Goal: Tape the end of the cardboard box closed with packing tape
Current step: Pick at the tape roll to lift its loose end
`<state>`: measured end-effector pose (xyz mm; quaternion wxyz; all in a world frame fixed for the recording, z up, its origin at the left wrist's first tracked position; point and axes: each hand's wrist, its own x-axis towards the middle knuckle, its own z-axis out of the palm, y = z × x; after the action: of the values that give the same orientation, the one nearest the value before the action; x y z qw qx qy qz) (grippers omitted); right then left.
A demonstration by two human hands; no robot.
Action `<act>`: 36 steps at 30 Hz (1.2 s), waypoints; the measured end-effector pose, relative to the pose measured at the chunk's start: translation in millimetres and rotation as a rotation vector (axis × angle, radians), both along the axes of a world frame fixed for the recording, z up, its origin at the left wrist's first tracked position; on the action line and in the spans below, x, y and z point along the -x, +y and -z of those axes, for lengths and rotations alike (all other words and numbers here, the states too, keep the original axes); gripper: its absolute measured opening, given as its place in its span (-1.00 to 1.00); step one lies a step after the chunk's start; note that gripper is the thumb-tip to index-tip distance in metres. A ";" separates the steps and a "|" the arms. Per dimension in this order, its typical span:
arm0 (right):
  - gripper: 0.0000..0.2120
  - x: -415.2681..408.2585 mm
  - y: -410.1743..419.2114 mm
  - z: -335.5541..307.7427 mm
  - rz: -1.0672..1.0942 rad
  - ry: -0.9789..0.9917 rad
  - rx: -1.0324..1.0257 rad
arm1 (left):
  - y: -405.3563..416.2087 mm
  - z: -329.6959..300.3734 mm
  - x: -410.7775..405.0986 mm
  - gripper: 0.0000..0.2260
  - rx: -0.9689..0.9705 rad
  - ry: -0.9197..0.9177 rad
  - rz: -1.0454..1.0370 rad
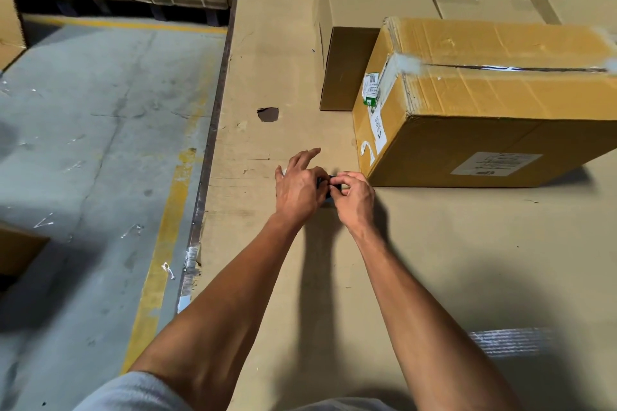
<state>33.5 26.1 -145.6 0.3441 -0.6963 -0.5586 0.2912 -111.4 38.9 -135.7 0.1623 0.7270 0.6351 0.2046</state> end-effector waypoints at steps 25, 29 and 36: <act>-0.79 -9.4 -4.3 -2.5 -0.135 -0.087 0.023 | -2.5 15.9 36.1 -0.42 0.111 -0.154 0.179; -0.81 -9.9 -0.5 -4.7 -0.140 -0.103 0.017 | -3.3 15.9 37.0 -0.47 0.096 -0.163 0.179; -0.85 -11.2 -0.5 -7.2 -0.167 -0.136 -0.001 | -4.4 16.3 37.3 -0.44 0.083 -0.175 0.169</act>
<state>44.8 25.5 -138.5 0.2803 -0.6652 -0.6369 0.2708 -148.7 34.5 -151.9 0.2639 0.7500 0.5628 0.2262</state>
